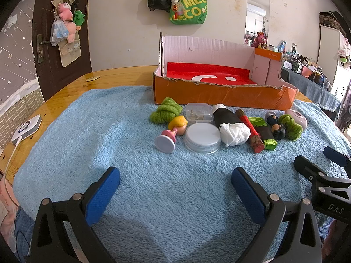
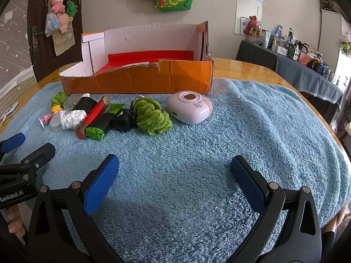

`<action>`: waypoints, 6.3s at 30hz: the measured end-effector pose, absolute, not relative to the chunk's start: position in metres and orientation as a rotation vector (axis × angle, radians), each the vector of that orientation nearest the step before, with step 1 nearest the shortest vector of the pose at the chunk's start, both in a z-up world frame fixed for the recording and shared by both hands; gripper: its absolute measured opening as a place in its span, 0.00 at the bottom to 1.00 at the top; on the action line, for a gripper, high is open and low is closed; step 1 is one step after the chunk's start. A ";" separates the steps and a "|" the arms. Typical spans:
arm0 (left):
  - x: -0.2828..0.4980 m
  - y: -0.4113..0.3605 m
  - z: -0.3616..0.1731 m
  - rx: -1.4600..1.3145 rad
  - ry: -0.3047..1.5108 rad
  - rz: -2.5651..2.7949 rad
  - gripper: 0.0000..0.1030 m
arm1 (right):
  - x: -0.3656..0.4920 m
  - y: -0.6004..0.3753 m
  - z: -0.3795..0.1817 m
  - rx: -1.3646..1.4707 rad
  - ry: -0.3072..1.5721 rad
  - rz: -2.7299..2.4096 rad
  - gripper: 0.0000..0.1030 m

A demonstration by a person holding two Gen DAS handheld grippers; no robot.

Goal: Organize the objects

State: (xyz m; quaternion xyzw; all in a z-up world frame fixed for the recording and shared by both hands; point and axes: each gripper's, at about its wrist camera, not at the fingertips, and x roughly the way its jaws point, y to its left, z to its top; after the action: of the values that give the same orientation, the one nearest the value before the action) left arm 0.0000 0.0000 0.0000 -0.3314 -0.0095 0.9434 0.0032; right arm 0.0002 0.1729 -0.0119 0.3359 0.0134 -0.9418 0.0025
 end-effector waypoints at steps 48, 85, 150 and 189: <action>-0.106 -0.055 0.038 -1.323 0.061 2.703 1.00 | -0.090 0.229 0.021 1.302 0.005 -2.756 1.00; -0.102 -0.045 0.031 -1.280 -0.025 2.488 0.35 | -0.086 0.214 0.018 1.272 0.137 -2.658 0.45; -0.218 0.017 0.043 -1.348 0.250 2.537 0.35 | -0.248 0.162 0.033 1.468 0.388 -2.439 0.45; -0.217 0.028 0.036 -1.358 0.374 2.538 0.37 | -0.261 0.166 0.017 1.543 0.322 -2.397 0.46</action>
State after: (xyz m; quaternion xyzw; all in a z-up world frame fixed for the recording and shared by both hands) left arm -0.2170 0.0277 0.0361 -0.4646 0.1278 0.8681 0.1192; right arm -0.2614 0.1657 0.0170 0.5328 0.1112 -0.8278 0.1359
